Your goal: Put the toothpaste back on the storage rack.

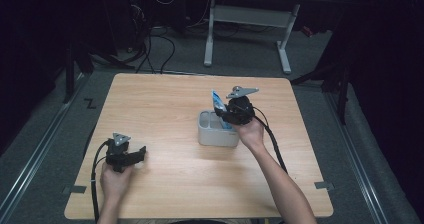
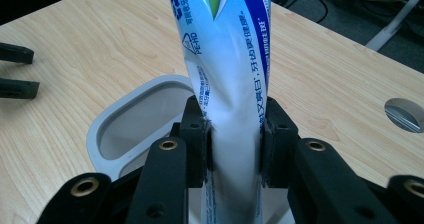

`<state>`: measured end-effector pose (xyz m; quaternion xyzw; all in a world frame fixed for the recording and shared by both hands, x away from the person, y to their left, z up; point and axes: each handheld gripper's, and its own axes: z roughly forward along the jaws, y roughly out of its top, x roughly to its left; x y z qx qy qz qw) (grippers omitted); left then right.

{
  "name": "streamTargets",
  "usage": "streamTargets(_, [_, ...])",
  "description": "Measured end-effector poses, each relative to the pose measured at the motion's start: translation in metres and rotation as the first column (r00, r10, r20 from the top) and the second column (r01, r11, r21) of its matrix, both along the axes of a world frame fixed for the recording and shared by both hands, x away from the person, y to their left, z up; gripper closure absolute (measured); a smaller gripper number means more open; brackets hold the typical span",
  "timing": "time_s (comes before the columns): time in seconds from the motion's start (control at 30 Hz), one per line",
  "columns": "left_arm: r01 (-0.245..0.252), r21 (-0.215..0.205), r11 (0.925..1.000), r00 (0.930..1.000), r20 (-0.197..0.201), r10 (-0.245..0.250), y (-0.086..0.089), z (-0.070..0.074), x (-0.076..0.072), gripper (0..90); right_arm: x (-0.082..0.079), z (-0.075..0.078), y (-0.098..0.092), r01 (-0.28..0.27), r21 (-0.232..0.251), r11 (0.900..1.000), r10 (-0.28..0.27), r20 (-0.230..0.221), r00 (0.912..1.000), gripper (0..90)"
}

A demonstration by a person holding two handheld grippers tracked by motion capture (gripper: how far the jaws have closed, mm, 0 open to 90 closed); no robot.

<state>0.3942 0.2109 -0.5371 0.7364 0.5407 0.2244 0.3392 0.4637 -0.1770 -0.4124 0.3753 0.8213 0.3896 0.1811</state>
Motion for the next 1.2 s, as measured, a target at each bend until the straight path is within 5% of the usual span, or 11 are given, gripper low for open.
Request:
streamTargets(0.6, [0.001, 0.001, 1.0, 1.0, 0.0, -0.001, 0.0, 0.0, 0.0, 24.3, -0.004, -0.004, -0.002, 0.001, 0.016, 1.0, -0.001, 0.01, 0.9999, 68.8])
streamTargets(1.2, [0.001, -0.01, 0.9999, 1.0, -0.002, -0.001, 0.001, 0.0, 0.0, 24.3, -0.002, -0.007, 0.017, -0.036, -0.065, 0.997, 0.038, 0.017, 0.9991, 66.3])
